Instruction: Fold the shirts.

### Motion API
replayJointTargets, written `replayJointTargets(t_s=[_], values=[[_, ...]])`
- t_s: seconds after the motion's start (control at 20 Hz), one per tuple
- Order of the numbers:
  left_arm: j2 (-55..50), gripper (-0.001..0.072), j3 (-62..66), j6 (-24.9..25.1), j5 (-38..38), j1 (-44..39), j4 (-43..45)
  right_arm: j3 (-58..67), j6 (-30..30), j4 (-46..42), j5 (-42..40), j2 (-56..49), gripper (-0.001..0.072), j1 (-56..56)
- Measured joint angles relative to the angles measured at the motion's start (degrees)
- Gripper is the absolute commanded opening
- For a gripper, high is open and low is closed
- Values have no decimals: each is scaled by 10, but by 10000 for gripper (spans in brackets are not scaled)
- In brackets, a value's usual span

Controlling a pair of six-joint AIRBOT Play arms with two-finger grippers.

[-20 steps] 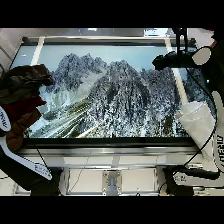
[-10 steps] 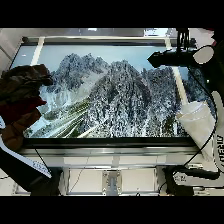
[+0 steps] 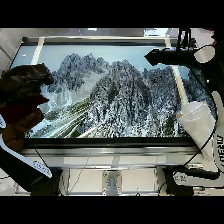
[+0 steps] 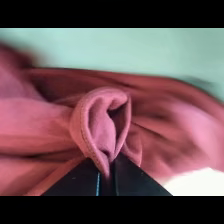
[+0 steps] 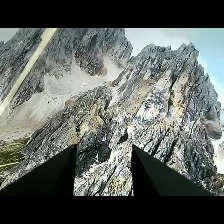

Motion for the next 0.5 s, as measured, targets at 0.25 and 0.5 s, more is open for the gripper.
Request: replayJointTargets(t_s=[0.25, 0.5], values=[[127, 11, 6, 128, 92, -93, -351, 0, 2, -14, 12, 10, 388, 0], [219, 11, 2, 235, 107, -304, -458, 1, 37, -132, 53, 31, 388, 0]])
